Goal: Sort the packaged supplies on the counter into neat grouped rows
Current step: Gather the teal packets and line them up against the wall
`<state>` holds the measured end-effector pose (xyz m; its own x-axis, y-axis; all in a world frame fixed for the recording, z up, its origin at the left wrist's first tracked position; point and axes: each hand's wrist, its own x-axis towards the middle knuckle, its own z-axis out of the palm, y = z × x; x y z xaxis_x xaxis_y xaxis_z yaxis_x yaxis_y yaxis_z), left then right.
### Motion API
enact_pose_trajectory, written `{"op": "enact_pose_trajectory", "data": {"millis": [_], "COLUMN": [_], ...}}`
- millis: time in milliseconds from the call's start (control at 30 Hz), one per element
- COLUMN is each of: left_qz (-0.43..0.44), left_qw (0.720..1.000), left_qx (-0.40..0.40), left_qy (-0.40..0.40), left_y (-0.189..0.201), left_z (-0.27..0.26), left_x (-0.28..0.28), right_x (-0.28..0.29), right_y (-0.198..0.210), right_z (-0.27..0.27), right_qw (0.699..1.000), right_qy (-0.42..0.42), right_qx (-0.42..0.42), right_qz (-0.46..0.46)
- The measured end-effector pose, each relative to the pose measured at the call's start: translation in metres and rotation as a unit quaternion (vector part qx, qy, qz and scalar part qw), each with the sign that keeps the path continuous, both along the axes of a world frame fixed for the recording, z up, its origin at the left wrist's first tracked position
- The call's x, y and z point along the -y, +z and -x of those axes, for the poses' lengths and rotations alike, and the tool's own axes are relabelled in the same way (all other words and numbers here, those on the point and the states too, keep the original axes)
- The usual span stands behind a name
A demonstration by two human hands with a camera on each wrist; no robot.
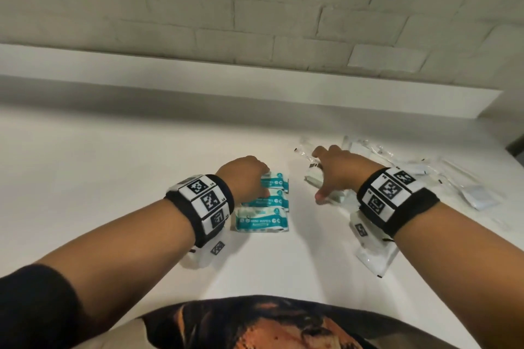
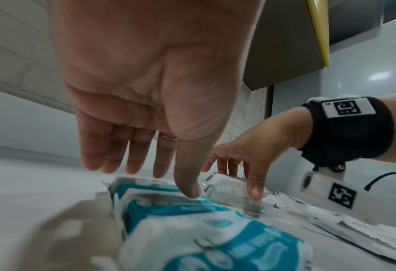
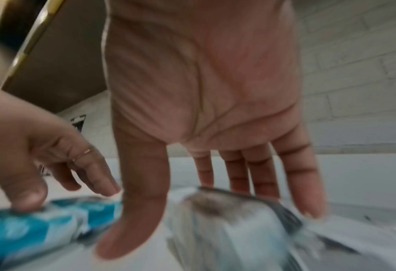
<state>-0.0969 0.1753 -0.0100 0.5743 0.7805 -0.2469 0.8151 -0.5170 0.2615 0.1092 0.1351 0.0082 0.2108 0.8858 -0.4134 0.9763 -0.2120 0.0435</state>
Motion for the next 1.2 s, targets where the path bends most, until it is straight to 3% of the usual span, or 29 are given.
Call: {"op": "enact_pose_trajectory", "data": {"millis": [133,233,300,400,433,500,567,700,833,900,1000,1100,1200], "left_qz": [0.008,-0.011,-0.032,-0.037,-0.038,-0.04,-0.041,-0.056,-0.061,-0.045,-0.006,-0.016,-0.014], "left_qw": [1.0,1.0,0.999,0.999,0.998,0.998,0.997,0.993,0.991,0.992,0.995,0.996,0.994], "left_qx": [0.009,0.022,0.031,0.016,0.005,-0.01,-0.018,-0.048,-0.059,-0.05,-0.013,0.016,-0.025], "left_qy": [0.004,0.003,-0.005,-0.033,-0.041,-0.052,-0.059,-0.095,-0.105,-0.111,-0.101,-0.09,-0.103], "left_y": [-0.006,-0.008,-0.009,-0.012,-0.012,-0.013,-0.012,-0.009,-0.007,-0.006,-0.003,0.0,-0.002], "left_z": [-0.003,-0.001,0.0,0.002,0.002,0.003,0.004,0.002,0.0,0.001,0.001,-0.007,-0.018], "left_x": [0.002,-0.002,-0.003,-0.003,-0.002,-0.003,-0.004,-0.003,-0.002,-0.005,-0.01,-0.015,-0.019], "right_x": [-0.004,-0.012,-0.02,-0.039,-0.044,-0.053,-0.058,-0.067,-0.072,-0.073,-0.058,-0.03,-0.007], "right_y": [0.001,0.016,0.019,0.01,0.006,-0.002,-0.008,-0.016,-0.02,-0.016,0.01,0.018,-0.005], "right_z": [-0.009,-0.015,-0.011,-0.006,-0.006,-0.004,0.002,0.023,0.039,0.034,0.013,-0.008,-0.009], "right_qw": [0.996,0.971,0.909,0.755,0.728,0.702,0.717,0.852,0.962,0.983,0.986,0.997,1.0], "right_qy": [-0.035,-0.077,-0.136,-0.257,-0.268,-0.255,-0.236,-0.169,-0.019,0.028,0.025,-0.005,-0.01], "right_qx": [-0.052,-0.204,-0.389,-0.603,-0.63,-0.661,-0.652,-0.493,-0.268,-0.172,-0.128,-0.073,-0.004], "right_qz": [-0.062,-0.096,-0.068,0.013,0.039,0.074,0.071,-0.043,-0.042,-0.063,-0.099,-0.038,0.01]}}
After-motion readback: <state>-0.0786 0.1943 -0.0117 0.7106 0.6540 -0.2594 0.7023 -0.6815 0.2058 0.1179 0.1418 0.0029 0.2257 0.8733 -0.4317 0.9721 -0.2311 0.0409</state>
